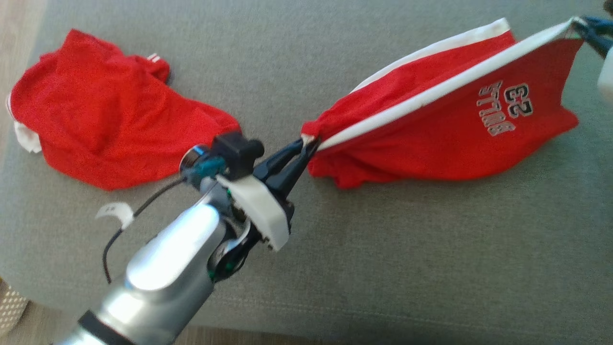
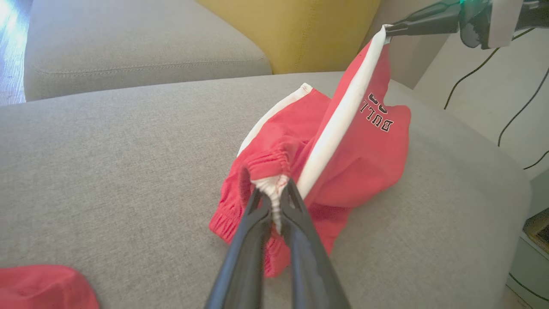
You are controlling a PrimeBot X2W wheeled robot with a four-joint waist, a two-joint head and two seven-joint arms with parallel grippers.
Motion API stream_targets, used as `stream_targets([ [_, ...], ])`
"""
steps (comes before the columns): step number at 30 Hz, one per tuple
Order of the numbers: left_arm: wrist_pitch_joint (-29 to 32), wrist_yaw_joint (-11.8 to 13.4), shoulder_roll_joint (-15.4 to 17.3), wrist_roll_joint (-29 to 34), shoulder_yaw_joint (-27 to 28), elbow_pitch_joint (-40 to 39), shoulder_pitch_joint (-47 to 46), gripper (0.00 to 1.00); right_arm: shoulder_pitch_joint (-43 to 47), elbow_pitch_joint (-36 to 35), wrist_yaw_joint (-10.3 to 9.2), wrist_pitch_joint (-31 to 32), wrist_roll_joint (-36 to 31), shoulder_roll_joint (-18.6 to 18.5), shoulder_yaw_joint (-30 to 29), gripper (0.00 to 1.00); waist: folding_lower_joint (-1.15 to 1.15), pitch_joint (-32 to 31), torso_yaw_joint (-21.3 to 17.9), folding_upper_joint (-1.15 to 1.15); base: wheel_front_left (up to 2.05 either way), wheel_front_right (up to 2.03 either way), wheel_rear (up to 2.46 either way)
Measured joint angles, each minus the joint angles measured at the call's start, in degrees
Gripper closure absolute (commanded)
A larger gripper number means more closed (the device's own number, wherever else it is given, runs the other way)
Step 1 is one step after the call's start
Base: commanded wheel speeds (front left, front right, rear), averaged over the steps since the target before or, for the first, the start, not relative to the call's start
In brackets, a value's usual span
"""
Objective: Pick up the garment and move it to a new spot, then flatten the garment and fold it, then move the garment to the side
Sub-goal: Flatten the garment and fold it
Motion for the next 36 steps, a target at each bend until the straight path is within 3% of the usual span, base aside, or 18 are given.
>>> stream_targets([
  [7,-0.6,-1.3,-4.0,-0.1,-0.3,7.0,-6.0,1.00,-4.2,5.7,0.00,-0.1,-0.5,2.5,1.9,1.00,0.00,5.0,1.9,0.00,0.00,0.00,0.00],
  [19,-4.3,-2.6,-7.4,-0.1,-1.4,15.9,-12.6,1.00,-6.6,11.6,0.00,-3.9,1.4,4.4,2.9,1.00,0.01,10.4,3.2,0.00,0.00,0.00,0.00],
  [20,-4.6,-2.6,-7.8,-0.3,-1.4,16.5,-12.7,0.75,-6.6,12.2,0.00,-4.2,2.2,4.6,2.9,0.91,0.00,10.5,3.4,0.00,0.00,0.00,0.00],
  [21,-4.9,-2.6,-8.1,-0.5,-1.3,16.9,-12.7,0.28,-6.6,12.7,0.00,-4.9,2.7,4.8,2.9,0.19,0.00,10.6,3.4,0.00,0.00,0.00,0.00],
  [22,-5.4,-2.5,-8.3,-0.5,-1.1,17.3,-12.7,0.00,-6.6,13.2,0.00,-5.9,2.8,5.0,2.8,0.00,0.00,10.6,3.5,0.00,0.00,0.00,0.00],
  [29,-6.8,-2.2,-8.6,-0.5,0.3,19.9,-12.8,0.00,-6.6,19.1,-0.01,-11.4,6.9,7.5,-0.1,0.00,-0.01,9.6,3.6,0.00,0.00,0.00,0.00],
  [36,-7.6,-0.9,-8.5,-1.1,2.8,19.8,-12.3,0.00,-4.9,25.9,-0.01,-17.9,7.0,10.0,-3.1,0.00,-0.01,6.5,2.9,0.00,0.00,0.00,0.00],
])
